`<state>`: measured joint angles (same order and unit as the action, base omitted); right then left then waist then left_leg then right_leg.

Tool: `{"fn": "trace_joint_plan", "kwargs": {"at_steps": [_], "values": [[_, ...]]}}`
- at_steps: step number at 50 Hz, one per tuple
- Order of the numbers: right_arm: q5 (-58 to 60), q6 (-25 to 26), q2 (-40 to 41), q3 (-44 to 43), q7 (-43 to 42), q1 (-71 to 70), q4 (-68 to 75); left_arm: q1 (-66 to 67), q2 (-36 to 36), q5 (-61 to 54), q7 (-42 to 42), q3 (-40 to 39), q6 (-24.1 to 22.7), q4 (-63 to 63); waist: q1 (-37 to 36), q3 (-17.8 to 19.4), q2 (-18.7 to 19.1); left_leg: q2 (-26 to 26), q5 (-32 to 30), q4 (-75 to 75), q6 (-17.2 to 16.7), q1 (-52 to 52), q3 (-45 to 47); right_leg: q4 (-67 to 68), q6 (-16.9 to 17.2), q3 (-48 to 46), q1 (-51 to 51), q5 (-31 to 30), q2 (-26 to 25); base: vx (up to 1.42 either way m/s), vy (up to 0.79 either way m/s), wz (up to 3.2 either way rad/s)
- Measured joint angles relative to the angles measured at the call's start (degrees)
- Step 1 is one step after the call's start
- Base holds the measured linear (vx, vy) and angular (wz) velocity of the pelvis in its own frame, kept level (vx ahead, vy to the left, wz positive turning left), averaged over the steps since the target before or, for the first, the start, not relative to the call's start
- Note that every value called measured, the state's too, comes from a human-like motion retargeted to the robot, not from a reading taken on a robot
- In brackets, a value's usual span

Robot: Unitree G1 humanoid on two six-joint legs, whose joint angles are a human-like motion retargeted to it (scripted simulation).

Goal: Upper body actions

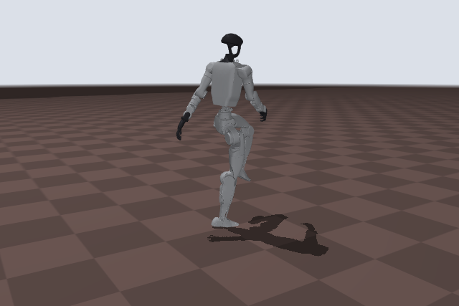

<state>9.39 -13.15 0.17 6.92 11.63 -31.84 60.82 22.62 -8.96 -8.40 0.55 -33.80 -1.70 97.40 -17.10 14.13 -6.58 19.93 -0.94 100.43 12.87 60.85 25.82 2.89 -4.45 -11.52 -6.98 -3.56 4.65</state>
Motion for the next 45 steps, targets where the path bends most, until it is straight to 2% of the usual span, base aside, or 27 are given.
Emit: {"fn": "trace_joint_plan", "kwargs": {"at_steps": [2, 5, 8, 12, 13, 14, 15, 17, 18, 20, 22, 23, 25, 27, 30, 32, 33, 35, 38, 41, 42, 43, 45], "values": [[2.10, -1.99, -0.36, -0.40, -0.34, -0.34, -1.87, 0.19, -0.95, -2.62, 1.22, 1.06, 1.03, 0.00, -1.61, -0.65, -1.26, -0.96, -0.37, -1.45, -0.96, 0.27, 2.11, 0.23, 0.21, 0.28, 0.89, -0.02, 1.22, 0.11, -0.08, 0.22], [9.00, -1.68, -0.37, -1.46, -3.30, -0.89, -2.11, -3.10, -1.54, -5.34, 2.25, 2.73, 1.85, 0.00, -0.97, 0.04, -1.36, -0.78, -0.31, -4.17, -1.07, -3.54, 2.43, -0.44, 0.46, -1.15, 0.44, -0.01, 0.80, -0.06, -0.08, 0.52], [13.11, -0.53, -0.96, 0.31, -7.41, 2.74, 0.79, -8.09, -1.33, -4.40, 1.09, 6.12, -0.20, 0.00, 1.83, -2.17, -0.25, -1.49, -1.23, -11.36, -3.27, -12.59, 0.15, -1.37, 1.18, -3.05, 0.17, 0.46, -0.67, 0.04, 0.07, 0.68], [19.48, -0.81, -1.81, 0.00, -8.96, 14.83, 8.18, -13.40, 0.31, -1.94, 0.43, 13.54, -2.06, -2.22, 6.36, -7.01, -1.38, -11.35, -6.13, -38.85, -6.82, -34.39, 1.72, 0.05, 3.52, -5.42, -0.31, 3.18, 1.19, 0.27, 0.18, 0.62], [20.77, -0.31, -2.16, -0.94, -10.22, 18.99, 10.48, -14.72, 0.54, -1.53, 0.71, 15.95, -2.74, -2.71, 8.10, -8.16, -1.16, -14.09, -7.86, -48.23, -7.25, -40.61, 1.44, 0.93, 4.13, -6.12, -0.85, 4.01, 0.89, 0.50, 0.19, 1.05], [21.22, 0.62, -2.52, -2.17, -12.03, 23.08, 13.63, -16.31, 0.62, -1.00, 1.21, 18.70, -3.56, -3.24, 10.44, -9.10, -0.30, -17.14, -7.53, -59.45, -9.21, -47.27, -1.21, 2.27, 4.69, -7.77, -1.46, 4.74, -0.26, 0.55, 0.15, 1.42], [21.26, 1.77, -2.88, -3.54, -14.11, 27.12, 17.20, -18.03, 0.64, -0.41, 1.81, 21.63, -4.45, -3.78, 13.08, -9.94, 0.88, -20.34, -6.16, -71.59, -11.92, -54.15, -5.04, 3.85, 5.22, -9.92, -2.10, 5.43, -1.84, 0.52, 0.12, 1.50], [20.12, 5.97, -4.97, -8.87, -18.16, 33.04, 28.72, -23.42, 1.67, 1.31, 4.03, 27.89, -6.51, -5.66, 17.14, -10.66, 3.92, -19.87, 6.45, -89.53, -11.39, -66.70, -2.71, 14.22, 5.55, -16.99, 0.41, -3.84, -3.23, 0.28, 0.16, 1.06], [19.98, 9.35, -6.52, -11.64, -18.93, 33.35, 33.09, -28.03, 2.09, 1.77, 3.73, 29.70, -6.78, -7.01, 18.71, -9.37, 5.77, -17.72, 7.23, -93.30, -11.31, -68.15, -3.09, 24.42, 6.11, -18.25, 5.30, -12.54, -1.88, -0.15, 0.15, 0.34], [17.91, 16.05, -9.46, -15.58, -19.76, 34.51, 36.58, -35.97, 2.66, 3.70, 2.41, 31.58, -7.70, -10.49, 19.98, -3.71, 7.31, -16.53, 6.69, -96.27, -9.11, -69.38, -3.55, 44.17, 3.99, -13.61, 15.85, -20.49, -0.15, -0.41, 0.12, -0.21], [9.70, 21.34, -13.30, -17.84, -21.17, 39.91, 36.58, -46.73, 1.37, 6.95, -0.34, 34.37, -9.97, -15.78, 20.69, -0.09, 7.04, -16.97, 3.75, -99.92, -8.68, -69.19, -2.08, 68.00, 1.21, -7.85, 32.98, -13.04, 0.85, -0.51, 0.19, -0.33], [6.85, 22.24, -14.31, -18.80, -20.25, 41.29, 36.58, -50.38, 0.59, 9.47, -1.20, 34.43, -9.98, -18.08, 21.83, 2.05, 7.13, -17.61, 3.37, -100.54, -7.92, -69.48, -2.66, 74.14, -0.24, -9.69, 36.58, -10.69, 4.03, -0.42, 0.20, 0.85], [0.77, 25.01, -16.60, -19.28, -16.18, 45.20, 36.58, -57.20, -0.46, 16.05, 0.91, 33.41, -9.02, -24.14, 29.98, 5.62, 8.18, -14.96, 4.13, -98.85, -7.69, -68.66, -4.46, 83.23, 0.36, -12.87, 44.92, -8.75, 6.36, -0.24, 0.10, 1.97], [-1.02, 26.21, -17.46, -21.87, -17.36, 49.52, 36.58, -59.00, 0.42, 18.98, 5.77, 33.19, -10.64, -27.07, 32.39, 5.14, 9.90, -13.65, 3.23, -97.45, -7.05, -65.57, -10.17, 84.83, 1.19, -12.81, 51.84, -7.89, 1.85, 0.12, -0.09, 0.85], [-3.92, 23.47, -16.59, -26.03, -20.36, 55.15, 36.58, -60.22, 2.08, 17.52, 8.72, 37.30, -13.69, -31.18, 28.52, 3.10, 10.72, -13.34, 3.42, -96.52, -7.03, -64.34, -8.55, 84.65, -0.56, -13.52, 55.13, -5.94, 2.23, 0.15, -0.10, -0.31], [-5.62, 22.07, -15.44, -26.39, -22.49, 56.49, 36.58, -59.55, 2.13, 17.01, 7.84, 38.17, -14.66, -33.00, 26.97, 2.73, 8.66, -14.86, 3.47, -96.76, -7.39, -65.73, -7.70, 82.74, -1.84, -13.42, 51.59, -5.05, 4.13, 0.07, -0.09, -0.33], [-5.56, 21.85, -14.98, -26.36, -23.00, 56.52, 36.58, -58.87, 2.18, 17.27, 7.51, 38.11, -14.63, -33.11, 26.38, 2.43, 8.11, -15.23, 3.50, -97.04, -7.58, -66.31, -7.29, 81.22, -1.24, -12.95, 49.53, -5.38, 4.21, 0.07, -0.05, -0.39], [-4.71, 21.52, -14.35, -25.41, -22.58, 55.71, 36.58, -56.18, 2.20, 17.74, 6.50, 37.37, -14.04, -32.09, 24.92, 0.92, 7.96, -15.55, 3.77, -97.81, -7.98, -67.41, -6.02, 74.11, 0.39, -11.79, 42.48, -7.69, 2.08, 0.12, -0.02, -0.55], [-3.17, 20.77, -13.92, -22.24, -19.47, 52.22, 36.58, -50.01, 2.85, 17.51, 5.93, 35.31, -13.16, -28.40, 23.68, -1.44, 8.26, -16.06, 4.94, -97.91, -8.46, -68.26, -4.51, 60.68, 0.43, -12.95, 29.91, -12.15, 1.37, 0.10, 0.04, -0.55], [-2.39, 18.68, -12.08, -15.15, -16.17, 45.57, 36.58, -38.28, 4.16, 15.16, 6.81, 32.20, -12.63, -19.03, 20.63, -4.61, 7.04, -17.45, 6.42, -96.70, -9.52, -69.14, -2.52, 38.98, 3.32, -8.09, 14.88, -16.36, -2.68, 0.17, -0.09, -0.62], [-2.44, 17.80, -11.15, -12.89, -16.51, 43.34, 36.58, -34.29, 4.22, 14.49, 6.84, 30.74, -11.84, -15.52, 19.69, -5.58, 6.35, -18.02, 6.88, -95.64, -9.94, -69.22, -2.13, 31.72, 4.96, -6.13, 10.36, -15.68, -3.65, 0.14, -0.17, -0.36], [-2.44, 16.63, -10.04, -11.02, -17.55, 41.04, 36.58, -30.85, 3.89, 13.84, 6.48, 29.21, -10.35, -12.29, 18.86, -6.32, 5.54, -18.75, 7.11, -94.10, -10.29, -69.02, -1.71, 24.93, 7.33, -3.97, 6.37, -11.29, -4.45, 0.11, -0.14, -0.47], [-2.12, 13.76, -7.40, -7.72, -19.36, 34.83, 36.58, -23.68, 2.03, 11.32, 4.10, 26.98, -4.96, -5.69, 16.27, -7.25, 3.59, -20.10, 4.37, -87.94, -11.57, -67.68, 0.89, 12.52, 7.07, -13.39, -2.24, 2.03, -1.69, 0.01, -0.10, -0.62]]}}
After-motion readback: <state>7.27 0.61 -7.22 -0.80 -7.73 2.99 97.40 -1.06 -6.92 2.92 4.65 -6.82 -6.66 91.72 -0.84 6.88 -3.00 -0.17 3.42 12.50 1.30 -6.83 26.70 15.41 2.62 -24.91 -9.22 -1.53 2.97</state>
